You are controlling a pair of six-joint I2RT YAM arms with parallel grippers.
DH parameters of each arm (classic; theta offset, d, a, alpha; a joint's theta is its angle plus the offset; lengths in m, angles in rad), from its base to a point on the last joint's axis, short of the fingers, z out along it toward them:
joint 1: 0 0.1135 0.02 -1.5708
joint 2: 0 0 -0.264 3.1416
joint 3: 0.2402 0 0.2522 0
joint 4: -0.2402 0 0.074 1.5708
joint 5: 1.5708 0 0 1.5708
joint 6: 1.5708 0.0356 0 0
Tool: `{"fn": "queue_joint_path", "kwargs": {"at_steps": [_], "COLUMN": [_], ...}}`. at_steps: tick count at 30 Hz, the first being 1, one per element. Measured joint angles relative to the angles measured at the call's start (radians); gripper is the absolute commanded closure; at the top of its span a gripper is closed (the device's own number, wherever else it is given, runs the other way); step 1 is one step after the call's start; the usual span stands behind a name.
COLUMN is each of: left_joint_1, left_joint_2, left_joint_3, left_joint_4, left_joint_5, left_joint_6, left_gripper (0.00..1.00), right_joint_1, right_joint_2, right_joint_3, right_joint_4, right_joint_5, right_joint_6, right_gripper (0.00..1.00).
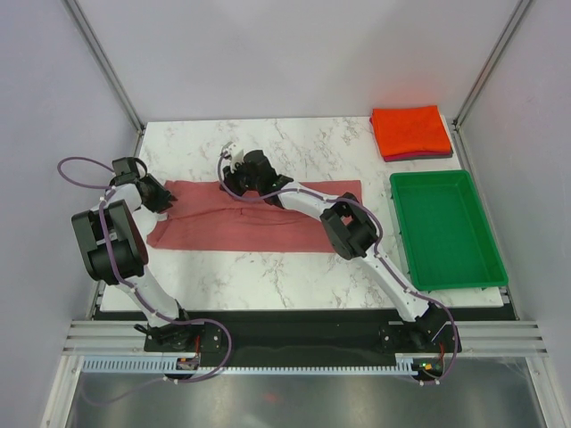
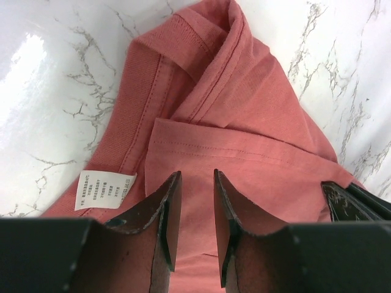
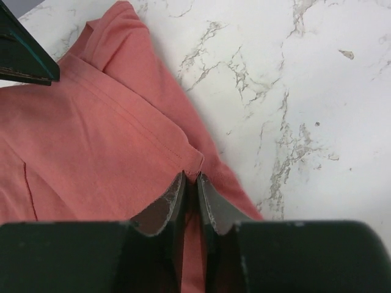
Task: Fold and stack the t-shirts
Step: Fold the tshirt
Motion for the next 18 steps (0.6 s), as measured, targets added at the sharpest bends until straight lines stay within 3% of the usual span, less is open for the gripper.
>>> {"fn": "queue_joint_path", "kwargs": {"at_steps": [10, 12, 15, 17, 18], "left_joint_1": [0.0, 0.0, 0.0, 0.0, 0.0], "left_joint_2": [-0.04, -0.05, -0.055, -0.055, -0.056], "left_joint_3": [0.0, 0.0, 0.0, 0.0, 0.0], "left_joint_4": [0.0, 0.0, 0.0, -0.002, -0.002], "left_joint_5": [-0.021, -0.022, -0.023, -0.025, -0.026], "left_joint_6": [0.0, 0.0, 0.0, 0.0, 0.0], "left_gripper": [0.65, 0.65, 0.65, 0.65, 0.65], "right_joint_1": [0.024, 0.031, 0.04, 0.045, 0.047], "right_joint_2": [-0.137, -0.145, -0.146, -0.146, -0.146], "right_joint_3": [-0.091, -0.091, -0.092, -0.095, -0.096], "right_joint_4": [0.016, 0.018, 0.014, 0.007, 0.006], "right_joint_5": [0.002, 0.0, -0.011, -0.021, -0.021], "right_joint_6": [-0.044, -0.052, -0.063, -0.069, -0.072], "right_gripper": [0.69, 0.76, 1.0, 1.0, 0.92]}}
